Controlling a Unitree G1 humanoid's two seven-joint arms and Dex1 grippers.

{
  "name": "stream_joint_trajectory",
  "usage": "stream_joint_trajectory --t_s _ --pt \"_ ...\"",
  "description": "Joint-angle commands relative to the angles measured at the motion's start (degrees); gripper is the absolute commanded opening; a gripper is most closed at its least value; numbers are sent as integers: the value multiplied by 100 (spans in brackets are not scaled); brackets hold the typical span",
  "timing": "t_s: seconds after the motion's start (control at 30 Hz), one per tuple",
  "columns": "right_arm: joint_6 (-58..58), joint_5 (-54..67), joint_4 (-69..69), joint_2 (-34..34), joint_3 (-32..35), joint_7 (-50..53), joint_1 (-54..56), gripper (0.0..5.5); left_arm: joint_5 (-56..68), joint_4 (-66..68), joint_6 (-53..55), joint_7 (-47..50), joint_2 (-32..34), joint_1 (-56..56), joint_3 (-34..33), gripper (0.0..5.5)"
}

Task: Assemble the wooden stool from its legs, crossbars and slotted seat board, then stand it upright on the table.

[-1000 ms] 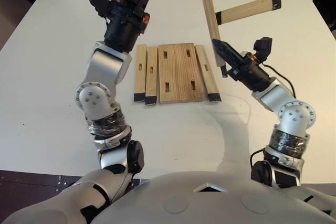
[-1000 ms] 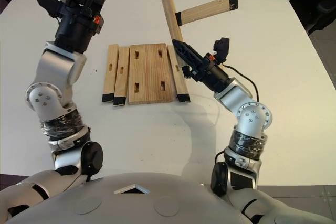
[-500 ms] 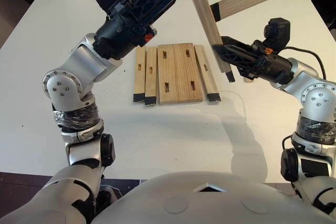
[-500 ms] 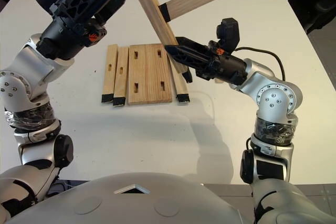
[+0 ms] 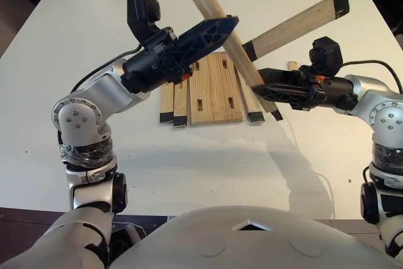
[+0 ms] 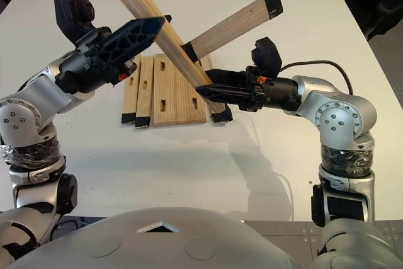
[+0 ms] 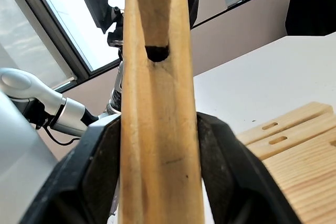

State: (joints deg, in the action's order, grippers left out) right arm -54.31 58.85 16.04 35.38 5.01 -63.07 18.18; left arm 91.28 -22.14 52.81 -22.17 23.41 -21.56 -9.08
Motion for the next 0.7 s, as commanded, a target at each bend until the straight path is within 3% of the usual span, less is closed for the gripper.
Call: stream_joint_trajectory --t_s 0.03,0.23,0.7 --pt "72 -79 -47 128 -42 -133 142 205 -258 -108 -29 -203 82 80 146 340" --pt "145 -242 140 265 -233 -335 46 205 -629 -143 -44 -470 156 206 254 270" --pt "307 -521 107 413 -445 -560 61 205 -1407 -252 -64 -1025 265 385 487 270"
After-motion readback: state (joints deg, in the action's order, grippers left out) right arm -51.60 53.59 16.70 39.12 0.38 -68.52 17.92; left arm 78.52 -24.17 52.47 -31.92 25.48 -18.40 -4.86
